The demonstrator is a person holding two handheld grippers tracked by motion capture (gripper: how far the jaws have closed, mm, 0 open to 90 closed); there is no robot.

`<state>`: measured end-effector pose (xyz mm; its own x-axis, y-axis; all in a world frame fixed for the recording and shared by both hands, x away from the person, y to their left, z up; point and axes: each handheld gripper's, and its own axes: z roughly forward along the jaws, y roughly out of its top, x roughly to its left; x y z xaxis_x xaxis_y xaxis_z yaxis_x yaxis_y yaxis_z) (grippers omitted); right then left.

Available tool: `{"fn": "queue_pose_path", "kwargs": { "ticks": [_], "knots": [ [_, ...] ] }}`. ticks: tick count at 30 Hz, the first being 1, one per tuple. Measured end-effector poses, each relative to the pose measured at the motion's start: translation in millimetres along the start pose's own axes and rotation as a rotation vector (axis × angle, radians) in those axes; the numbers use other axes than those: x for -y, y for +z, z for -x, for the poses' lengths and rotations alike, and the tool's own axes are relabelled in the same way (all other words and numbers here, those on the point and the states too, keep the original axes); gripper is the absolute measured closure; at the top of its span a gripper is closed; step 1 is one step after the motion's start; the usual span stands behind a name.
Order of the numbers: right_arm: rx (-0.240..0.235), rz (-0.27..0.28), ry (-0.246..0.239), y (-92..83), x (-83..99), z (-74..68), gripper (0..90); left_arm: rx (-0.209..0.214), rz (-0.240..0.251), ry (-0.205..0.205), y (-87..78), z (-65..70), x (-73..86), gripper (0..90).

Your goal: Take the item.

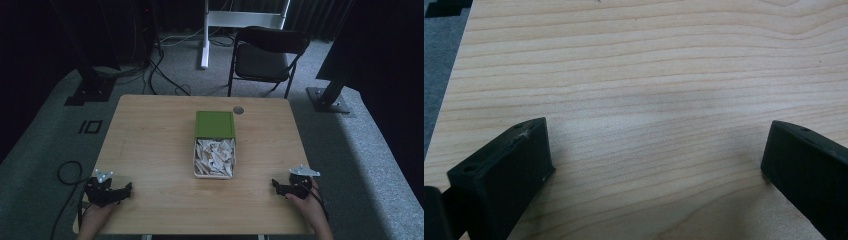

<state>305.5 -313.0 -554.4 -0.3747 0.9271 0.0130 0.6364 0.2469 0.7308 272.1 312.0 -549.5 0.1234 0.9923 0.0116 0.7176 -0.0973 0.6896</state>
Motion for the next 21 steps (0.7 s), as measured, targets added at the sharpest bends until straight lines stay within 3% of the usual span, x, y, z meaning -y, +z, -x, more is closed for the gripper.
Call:
{"fn": "queue_pose_path", "kwargs": {
  "ticks": [21],
  "knots": [
    [0.015, -0.002, 0.016, 0.1, 0.1, -0.9, 12.4, 0.0, 0.001, 0.0, 0.0, 0.0, 0.1, 0.7]
  ]
}}
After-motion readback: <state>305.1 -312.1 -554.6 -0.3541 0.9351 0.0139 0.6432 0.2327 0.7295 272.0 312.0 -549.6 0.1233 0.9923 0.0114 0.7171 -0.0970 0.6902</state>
